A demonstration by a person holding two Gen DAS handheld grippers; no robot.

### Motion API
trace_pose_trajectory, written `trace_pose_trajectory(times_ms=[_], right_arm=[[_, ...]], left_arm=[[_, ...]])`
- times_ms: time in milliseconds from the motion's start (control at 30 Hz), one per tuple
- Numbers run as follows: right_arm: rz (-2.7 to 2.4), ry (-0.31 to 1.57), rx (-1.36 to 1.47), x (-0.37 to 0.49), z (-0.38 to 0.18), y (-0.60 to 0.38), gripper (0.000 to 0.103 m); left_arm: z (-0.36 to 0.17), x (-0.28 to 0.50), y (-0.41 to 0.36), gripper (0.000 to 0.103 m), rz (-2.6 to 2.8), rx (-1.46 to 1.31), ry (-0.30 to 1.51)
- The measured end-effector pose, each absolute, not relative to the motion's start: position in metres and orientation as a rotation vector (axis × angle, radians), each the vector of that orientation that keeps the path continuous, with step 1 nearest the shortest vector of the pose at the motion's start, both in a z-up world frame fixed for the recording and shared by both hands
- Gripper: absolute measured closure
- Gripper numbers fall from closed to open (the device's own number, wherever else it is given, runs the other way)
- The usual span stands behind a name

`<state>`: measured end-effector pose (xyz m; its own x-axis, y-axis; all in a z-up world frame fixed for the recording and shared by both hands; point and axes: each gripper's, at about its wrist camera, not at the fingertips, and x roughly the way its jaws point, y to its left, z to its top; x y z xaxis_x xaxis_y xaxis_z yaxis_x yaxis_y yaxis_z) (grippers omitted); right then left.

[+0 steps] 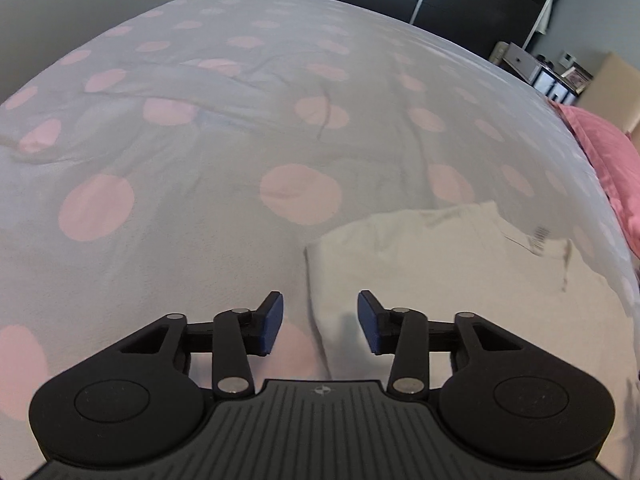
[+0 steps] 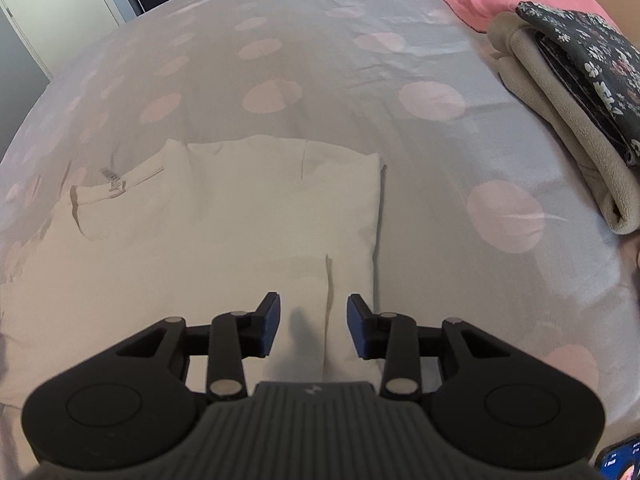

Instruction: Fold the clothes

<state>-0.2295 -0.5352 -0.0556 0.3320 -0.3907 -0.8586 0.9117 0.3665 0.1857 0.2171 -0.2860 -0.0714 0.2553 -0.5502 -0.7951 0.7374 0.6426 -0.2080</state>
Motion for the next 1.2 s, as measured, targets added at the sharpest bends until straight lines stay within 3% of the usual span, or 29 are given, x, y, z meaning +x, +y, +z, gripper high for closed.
trace_pose_trajectory(times_ms=[167,300,333,367,467,667,833,900,933,967,1200], right_arm=[[-0.974,0.819,0.76,-0.22,-0.064,-0.545,0.062],[-0.983,0.803,0.786,-0.215,-0.074,-0.552,0.063],[-0.986,0.804,0.782,-0.214,-0.076,-0.553,0.072],[-0.985,0.808,0.775,-0.212,-0.077,-0.553,0.088],[-0.983,0.803,0.747,-0.209,-0.075,-0.552,0.096],[-0.993,0.666,0.665,-0.203,-0.047,-0.551,0.096],[-1.016,0.733,0.599,-0.186,-0.057,-0.552,0.096],[-1.031,0.768,0.604,-0.186,-0.063,-0.555,0.091],[-1.045,0.776,0.609,-0.188,-0.065,-0.556,0.08],[-1.063,0.776,0.617,-0.192,-0.066,-0.557,0.074],[-1.037,0.751,0.68,-0.208,-0.061,-0.547,0.074]], left_arm=[[-0.089,0.232,-0.29,0.071,-0.876,0.145,0.993],[-0.092,0.233,-0.298,0.089,-0.923,0.112,0.98],[-0.093,0.233,-0.3,0.094,-0.934,0.107,0.98],[-0.093,0.232,-0.302,0.097,-0.943,0.106,0.972],[-0.087,0.225,-0.303,0.102,-0.956,0.124,0.909],[-0.082,0.227,-0.304,0.102,-0.939,0.116,0.862],[-0.083,0.227,-0.308,0.102,-0.919,0.136,0.834],[-0.085,0.224,-0.313,0.102,-0.913,0.187,0.825],[-0.085,0.224,-0.313,0.102,-0.908,0.201,0.824],[-0.085,0.224,-0.313,0.102,-0.903,0.205,0.824],[-0.066,0.219,-0.291,0.101,-0.924,0.2,0.811]])
